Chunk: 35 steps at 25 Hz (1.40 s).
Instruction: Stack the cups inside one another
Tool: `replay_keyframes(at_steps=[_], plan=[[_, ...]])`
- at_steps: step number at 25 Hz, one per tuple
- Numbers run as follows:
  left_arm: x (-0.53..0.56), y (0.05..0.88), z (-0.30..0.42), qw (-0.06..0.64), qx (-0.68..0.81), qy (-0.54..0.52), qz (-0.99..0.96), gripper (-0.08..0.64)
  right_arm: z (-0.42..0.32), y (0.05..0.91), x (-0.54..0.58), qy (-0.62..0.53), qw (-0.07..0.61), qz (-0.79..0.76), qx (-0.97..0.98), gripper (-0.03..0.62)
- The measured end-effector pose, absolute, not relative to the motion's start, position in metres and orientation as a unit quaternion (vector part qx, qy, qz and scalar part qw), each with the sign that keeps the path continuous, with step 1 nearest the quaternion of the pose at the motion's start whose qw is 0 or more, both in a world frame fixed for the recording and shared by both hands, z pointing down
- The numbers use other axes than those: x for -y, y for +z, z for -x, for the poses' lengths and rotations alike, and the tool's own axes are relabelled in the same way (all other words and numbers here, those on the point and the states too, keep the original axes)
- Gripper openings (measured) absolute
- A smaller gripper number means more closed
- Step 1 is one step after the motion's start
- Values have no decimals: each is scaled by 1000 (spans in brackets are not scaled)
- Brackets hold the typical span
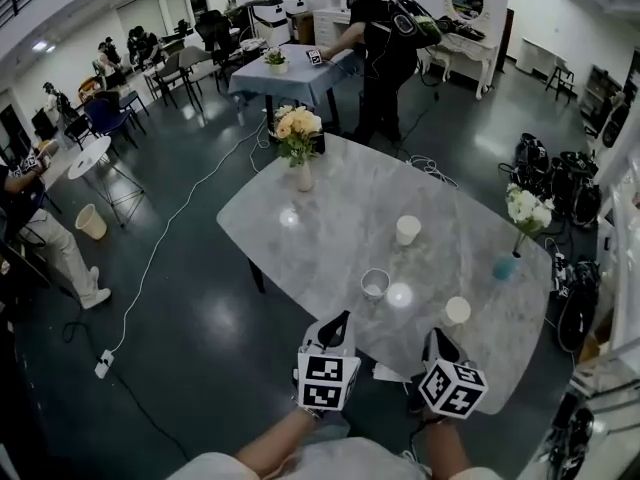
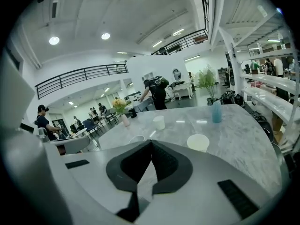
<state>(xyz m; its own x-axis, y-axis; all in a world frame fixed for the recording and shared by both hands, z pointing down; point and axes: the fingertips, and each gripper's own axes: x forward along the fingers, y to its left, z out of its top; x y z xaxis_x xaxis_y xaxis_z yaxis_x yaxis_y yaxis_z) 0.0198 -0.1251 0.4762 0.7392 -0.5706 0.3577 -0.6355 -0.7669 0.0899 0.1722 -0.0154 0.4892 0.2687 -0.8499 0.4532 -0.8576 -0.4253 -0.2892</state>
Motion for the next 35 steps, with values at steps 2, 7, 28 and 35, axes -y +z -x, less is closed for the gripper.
replay_keyframes(at_steps=[2,7,28,35], plan=[[132,478,-20,106,319,156,-929,-3,-170,488,19,281,5,-801,528,8],[146,482,-24,113,306,153,-933,-3,-169,484,17,277,2,-814,510,8],[197,493,-31,132,356,169,-909,-3,-197,478,72,260,-7,-797,545,8],[202,500,-34,142,366,172,-903,-3,-198,487,82,267,4,-786,558,8]])
